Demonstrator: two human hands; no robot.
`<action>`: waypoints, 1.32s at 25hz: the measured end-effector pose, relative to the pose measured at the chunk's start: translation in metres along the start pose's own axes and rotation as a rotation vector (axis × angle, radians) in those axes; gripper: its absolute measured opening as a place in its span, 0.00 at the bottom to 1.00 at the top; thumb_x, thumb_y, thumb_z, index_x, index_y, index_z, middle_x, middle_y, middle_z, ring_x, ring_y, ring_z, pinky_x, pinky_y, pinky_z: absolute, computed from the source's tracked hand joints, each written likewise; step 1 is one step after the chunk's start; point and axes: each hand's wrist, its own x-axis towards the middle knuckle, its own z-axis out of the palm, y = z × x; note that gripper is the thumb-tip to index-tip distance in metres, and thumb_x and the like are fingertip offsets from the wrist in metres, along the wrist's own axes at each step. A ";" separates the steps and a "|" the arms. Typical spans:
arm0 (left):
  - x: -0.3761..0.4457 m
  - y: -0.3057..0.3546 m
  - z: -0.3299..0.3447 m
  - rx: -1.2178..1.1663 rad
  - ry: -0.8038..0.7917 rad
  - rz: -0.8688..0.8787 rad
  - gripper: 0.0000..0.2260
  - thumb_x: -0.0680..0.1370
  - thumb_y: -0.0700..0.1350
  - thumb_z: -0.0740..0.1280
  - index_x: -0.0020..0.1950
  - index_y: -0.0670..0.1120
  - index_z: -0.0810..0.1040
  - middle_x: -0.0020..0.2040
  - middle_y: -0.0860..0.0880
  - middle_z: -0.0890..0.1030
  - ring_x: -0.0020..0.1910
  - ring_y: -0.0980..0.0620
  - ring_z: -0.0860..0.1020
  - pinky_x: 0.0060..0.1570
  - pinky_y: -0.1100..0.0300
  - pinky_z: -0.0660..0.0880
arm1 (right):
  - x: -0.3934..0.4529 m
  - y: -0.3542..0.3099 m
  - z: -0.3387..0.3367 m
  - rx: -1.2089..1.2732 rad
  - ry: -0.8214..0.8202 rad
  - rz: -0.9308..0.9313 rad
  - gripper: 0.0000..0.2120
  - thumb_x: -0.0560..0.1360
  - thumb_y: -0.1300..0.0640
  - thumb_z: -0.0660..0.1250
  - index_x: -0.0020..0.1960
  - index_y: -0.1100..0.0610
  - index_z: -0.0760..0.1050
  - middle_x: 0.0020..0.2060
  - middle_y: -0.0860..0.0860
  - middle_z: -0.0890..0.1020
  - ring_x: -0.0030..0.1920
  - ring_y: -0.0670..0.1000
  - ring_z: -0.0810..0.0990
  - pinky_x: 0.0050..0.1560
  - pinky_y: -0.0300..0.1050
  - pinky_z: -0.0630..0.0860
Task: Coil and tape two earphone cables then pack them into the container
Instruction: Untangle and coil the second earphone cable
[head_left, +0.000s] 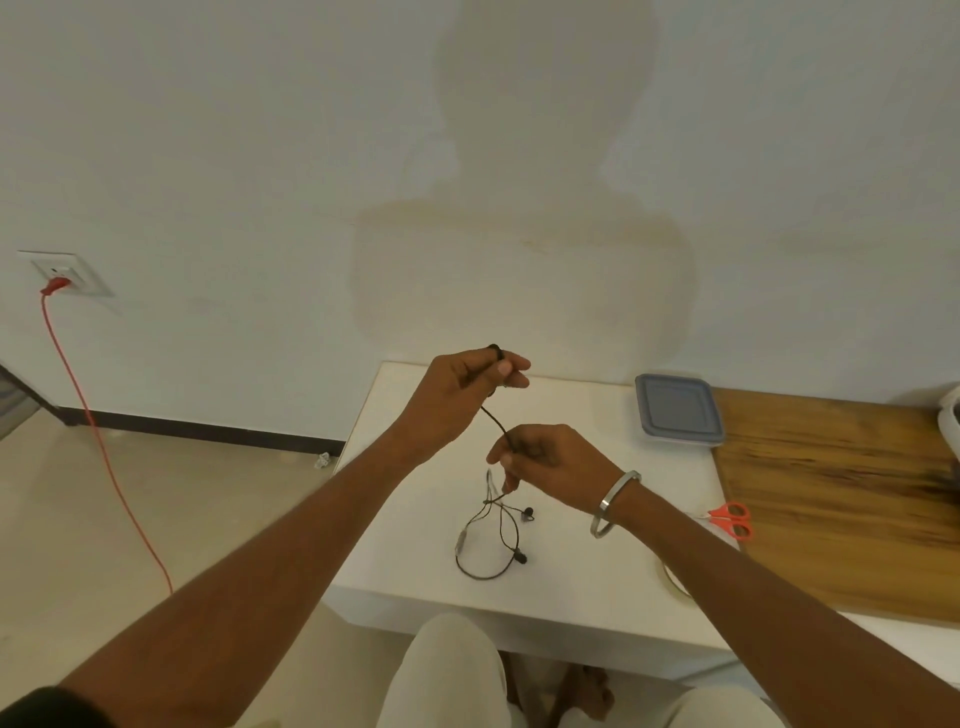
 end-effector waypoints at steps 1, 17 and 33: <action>-0.001 -0.003 -0.002 0.064 -0.029 0.005 0.09 0.82 0.43 0.61 0.55 0.47 0.82 0.45 0.50 0.85 0.51 0.57 0.82 0.55 0.65 0.74 | -0.001 -0.001 -0.005 -0.001 0.026 -0.021 0.07 0.77 0.59 0.62 0.49 0.54 0.78 0.36 0.51 0.84 0.40 0.46 0.84 0.50 0.45 0.80; -0.005 0.006 0.006 0.014 -0.284 -0.174 0.19 0.85 0.43 0.51 0.48 0.41 0.81 0.32 0.48 0.73 0.38 0.48 0.81 0.50 0.62 0.74 | 0.021 -0.020 -0.054 -0.081 0.406 -0.151 0.04 0.77 0.58 0.64 0.48 0.55 0.78 0.27 0.34 0.77 0.25 0.42 0.74 0.27 0.31 0.70; -0.001 0.027 0.015 -0.742 -0.067 -0.135 0.15 0.84 0.42 0.53 0.52 0.39 0.78 0.42 0.45 0.83 0.48 0.44 0.84 0.56 0.50 0.79 | 0.017 -0.003 -0.010 -0.060 0.144 -0.020 0.15 0.81 0.53 0.54 0.41 0.49 0.76 0.31 0.50 0.81 0.30 0.45 0.80 0.39 0.42 0.79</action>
